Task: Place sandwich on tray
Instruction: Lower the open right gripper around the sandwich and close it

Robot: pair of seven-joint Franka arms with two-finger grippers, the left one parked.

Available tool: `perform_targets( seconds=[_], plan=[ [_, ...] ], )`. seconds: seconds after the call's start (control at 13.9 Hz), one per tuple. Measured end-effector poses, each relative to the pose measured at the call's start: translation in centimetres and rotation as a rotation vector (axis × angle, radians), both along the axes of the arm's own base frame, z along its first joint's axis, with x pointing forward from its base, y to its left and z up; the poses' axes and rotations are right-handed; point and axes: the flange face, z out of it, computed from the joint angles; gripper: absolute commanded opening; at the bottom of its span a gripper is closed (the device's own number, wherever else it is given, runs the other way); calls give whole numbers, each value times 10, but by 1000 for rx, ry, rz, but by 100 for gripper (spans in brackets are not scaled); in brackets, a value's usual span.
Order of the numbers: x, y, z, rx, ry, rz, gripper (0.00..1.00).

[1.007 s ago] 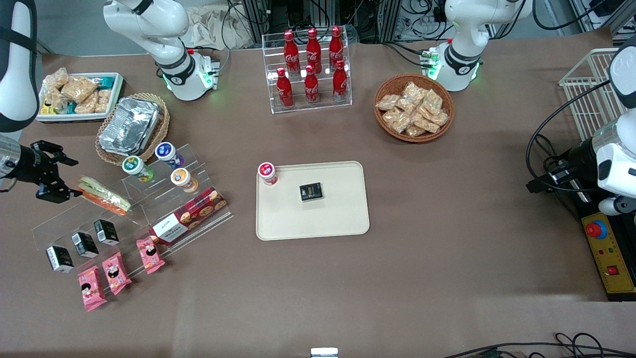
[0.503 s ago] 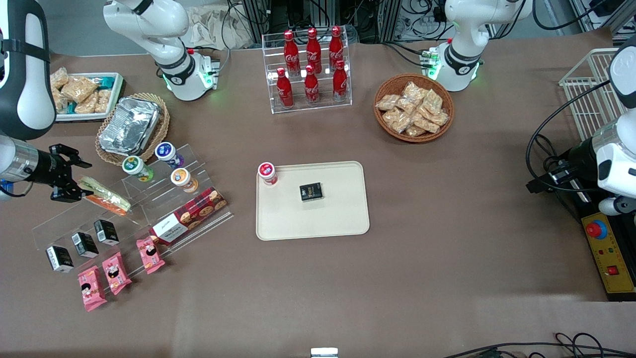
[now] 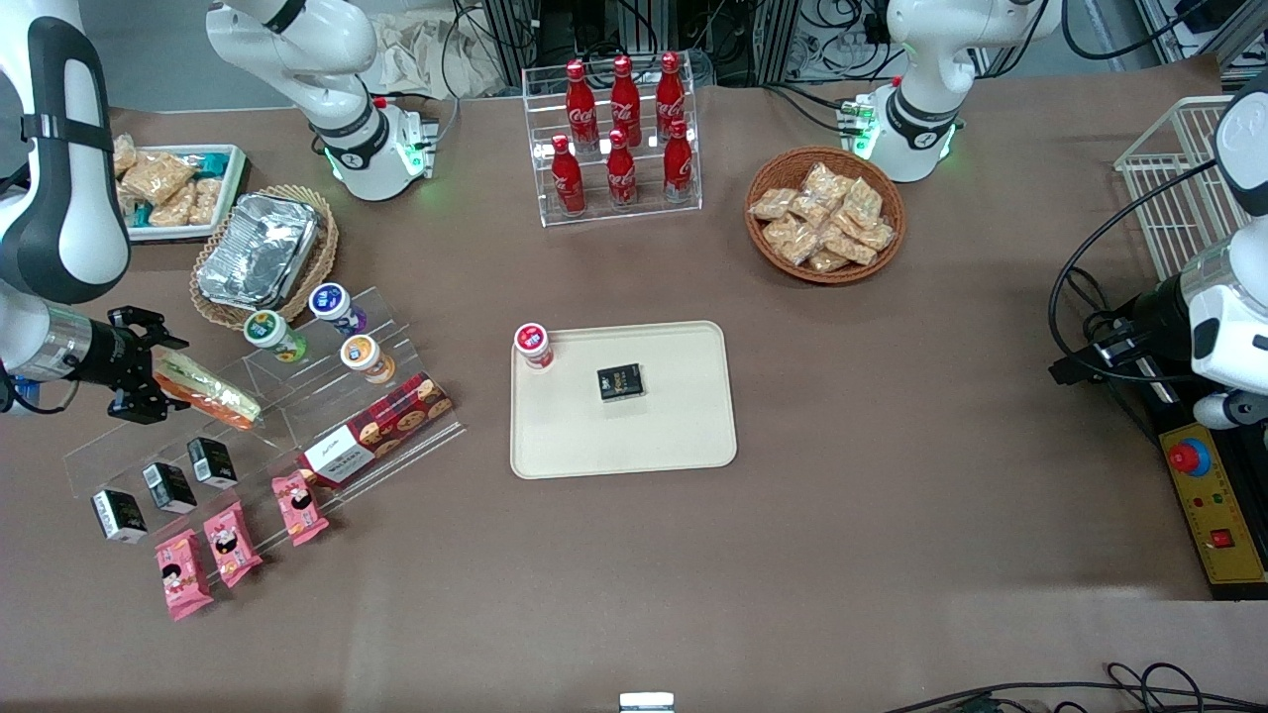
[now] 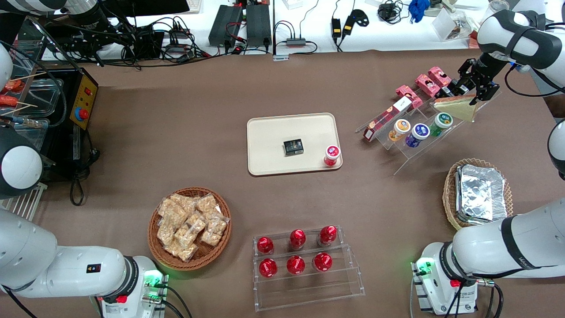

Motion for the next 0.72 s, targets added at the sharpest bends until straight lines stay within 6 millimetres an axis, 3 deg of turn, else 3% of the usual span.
perform_targets(
  seconds=[0.72],
  plan=[
    [-7,-30,-12,2,20,-58,93]
  ],
)
